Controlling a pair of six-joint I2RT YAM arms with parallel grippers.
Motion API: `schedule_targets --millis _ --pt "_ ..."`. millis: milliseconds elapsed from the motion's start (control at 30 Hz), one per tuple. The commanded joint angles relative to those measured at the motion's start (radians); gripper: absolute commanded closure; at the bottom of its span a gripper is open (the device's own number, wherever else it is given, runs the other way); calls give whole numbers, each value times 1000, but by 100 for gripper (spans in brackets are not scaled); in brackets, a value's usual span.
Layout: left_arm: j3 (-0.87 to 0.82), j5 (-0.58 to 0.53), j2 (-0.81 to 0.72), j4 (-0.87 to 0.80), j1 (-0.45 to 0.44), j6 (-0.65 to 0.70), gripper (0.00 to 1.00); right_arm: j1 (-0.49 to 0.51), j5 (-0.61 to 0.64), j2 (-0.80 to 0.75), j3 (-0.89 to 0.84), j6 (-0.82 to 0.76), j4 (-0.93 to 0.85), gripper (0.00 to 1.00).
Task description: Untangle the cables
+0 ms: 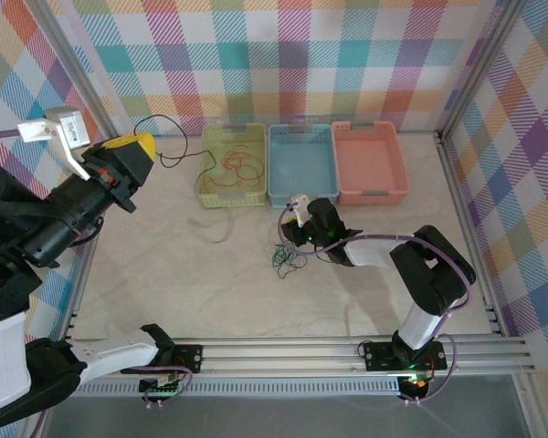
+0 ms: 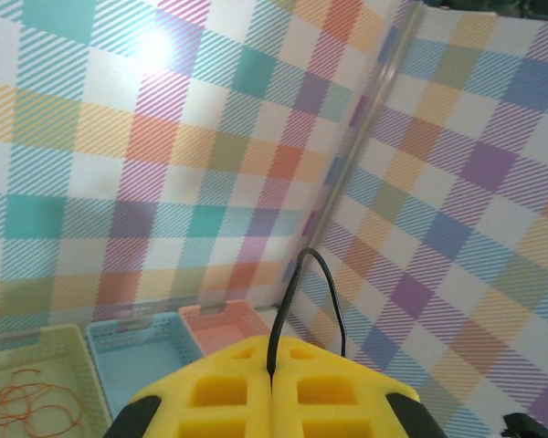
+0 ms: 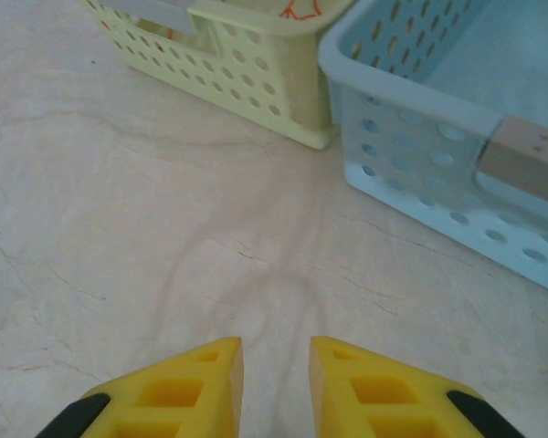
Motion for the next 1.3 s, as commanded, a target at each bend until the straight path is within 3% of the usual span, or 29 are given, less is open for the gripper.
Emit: schedule_targets --millis 0,267,367,633,900,1000,1267 --pt "2 -59 20 21 -9 61 100 -10 21 1 15 21 -22 72" --pt "-9 -30 98 -36 -9 79 100 -12 30 -33 -22 27 38 67" --pt "35 -80 154 -64 -6 123 100 -13 62 -46 -33 41 34 65" --pt "84 -153 303 -5 32 132 100 -16 279 -136 -126 101 110 58" --pt "142 -22 480 59 112 49 100 -26 419 -214 -204 160 174 56" --pt "205 -7 552 56 136 42 100 -27 439 -244 -254 167 267 55" --pt "336 96 712 106 225 -18 100 -32 453 -235 -244 181 247 55"
